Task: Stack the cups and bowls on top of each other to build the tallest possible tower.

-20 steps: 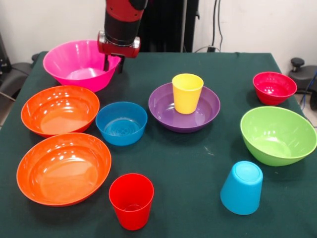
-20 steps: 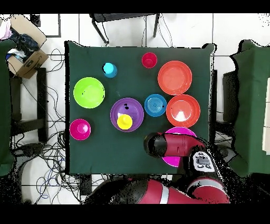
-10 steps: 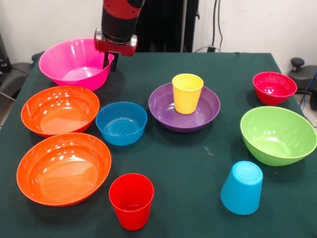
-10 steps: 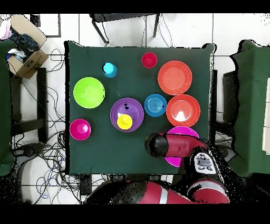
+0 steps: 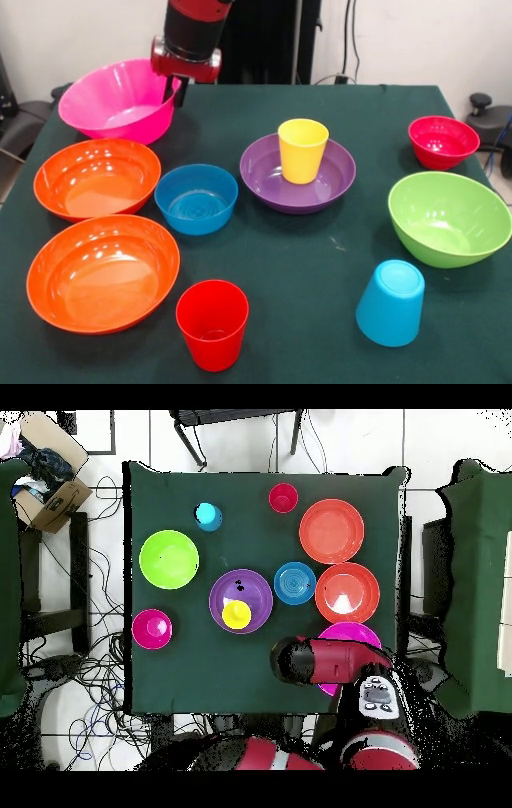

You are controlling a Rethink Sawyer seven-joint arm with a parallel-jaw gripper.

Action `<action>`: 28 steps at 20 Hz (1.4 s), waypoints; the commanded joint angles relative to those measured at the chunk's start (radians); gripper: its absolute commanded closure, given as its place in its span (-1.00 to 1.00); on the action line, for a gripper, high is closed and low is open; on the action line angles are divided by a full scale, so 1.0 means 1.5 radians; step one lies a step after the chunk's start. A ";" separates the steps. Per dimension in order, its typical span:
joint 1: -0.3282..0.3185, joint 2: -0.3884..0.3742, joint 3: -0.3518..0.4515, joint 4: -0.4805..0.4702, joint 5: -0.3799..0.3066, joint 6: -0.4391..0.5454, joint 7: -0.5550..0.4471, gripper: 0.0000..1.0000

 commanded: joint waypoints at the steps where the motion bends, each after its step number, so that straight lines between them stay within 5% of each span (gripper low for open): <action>1: 0.096 -0.093 0.000 -0.034 0.006 0.128 0.045 1.00; 16: 0.221 -0.091 -0.037 -0.094 0.071 0.223 0.158 1.00; 21: 0.242 -0.111 -0.065 -0.091 0.082 0.245 0.148 1.00; 28: 0.272 -0.102 -0.089 -0.108 0.095 0.214 0.193 1.00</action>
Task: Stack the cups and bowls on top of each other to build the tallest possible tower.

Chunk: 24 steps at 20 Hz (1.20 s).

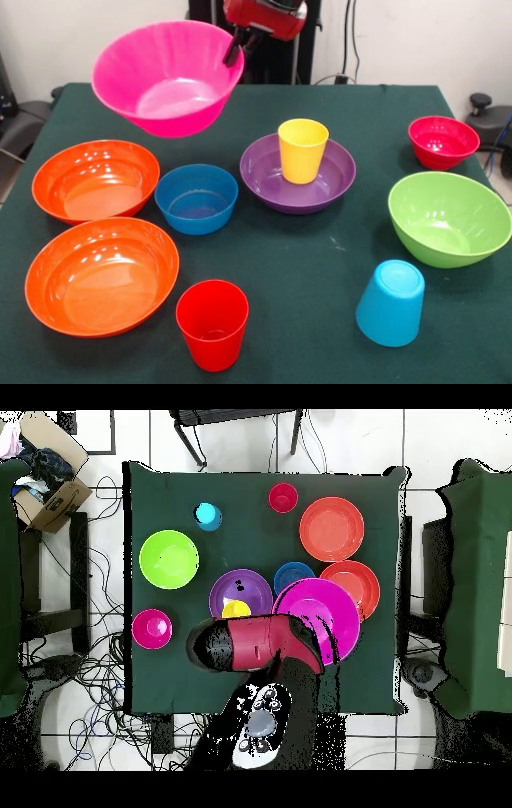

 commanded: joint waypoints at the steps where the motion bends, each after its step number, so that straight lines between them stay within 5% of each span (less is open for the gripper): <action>1: 0.036 0.000 -0.013 -0.055 0.033 0.050 0.160 1.00; 24: 0.159 0.059 -0.066 -0.102 0.098 0.049 0.327 1.00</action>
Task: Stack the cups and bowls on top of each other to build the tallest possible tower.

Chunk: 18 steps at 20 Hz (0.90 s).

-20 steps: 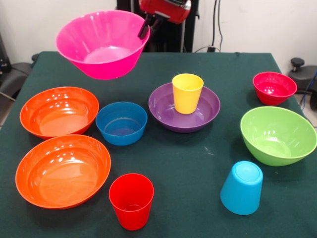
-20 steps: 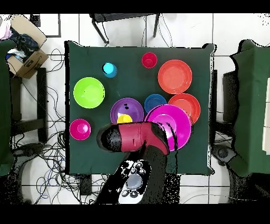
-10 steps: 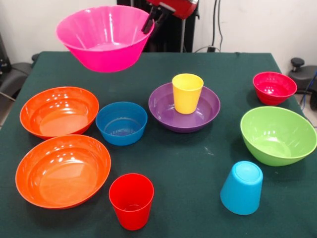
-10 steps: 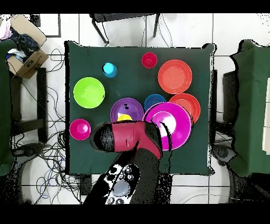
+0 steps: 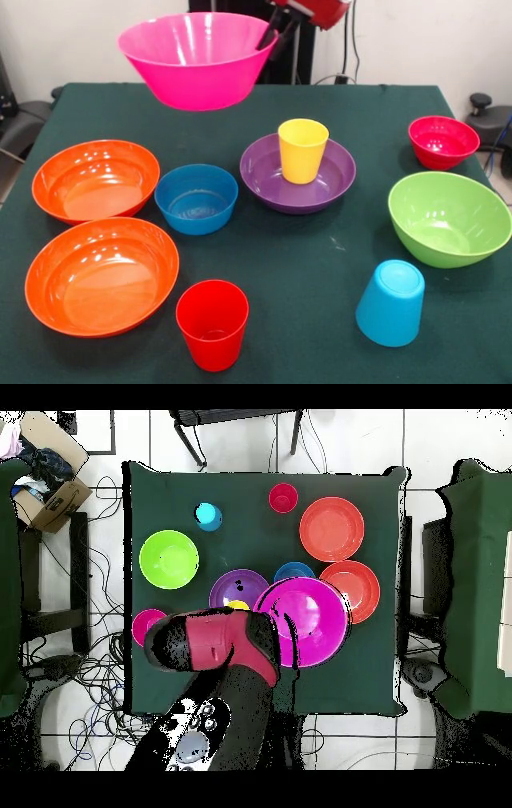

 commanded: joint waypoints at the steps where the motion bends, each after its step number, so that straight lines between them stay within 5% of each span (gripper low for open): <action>1: 0.035 0.050 0.018 -0.056 0.035 0.053 0.155 1.00; 18: 0.082 0.097 0.023 -0.085 0.086 0.103 0.190 1.00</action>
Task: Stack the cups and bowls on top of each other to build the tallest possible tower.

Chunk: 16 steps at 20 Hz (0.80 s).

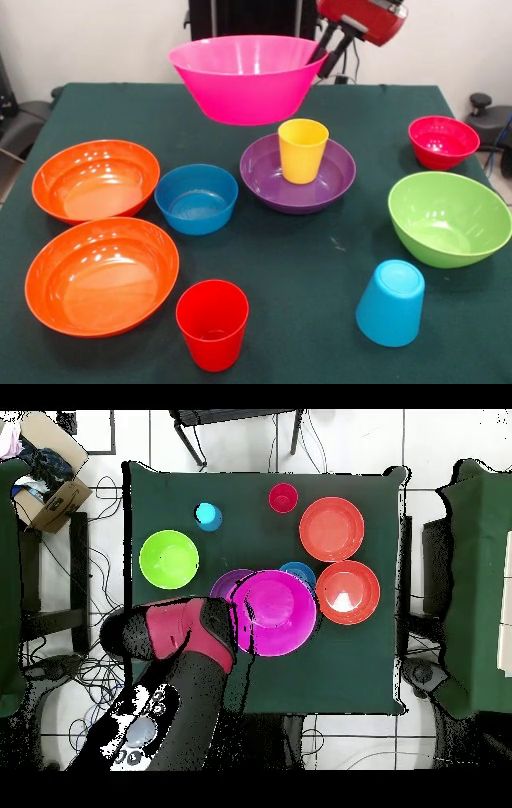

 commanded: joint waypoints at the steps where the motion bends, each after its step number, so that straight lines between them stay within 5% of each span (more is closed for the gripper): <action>1: 0.017 0.047 0.037 -0.029 0.039 0.101 0.129 1.00; 16: 0.049 0.085 0.016 -0.061 0.073 0.115 0.153 1.00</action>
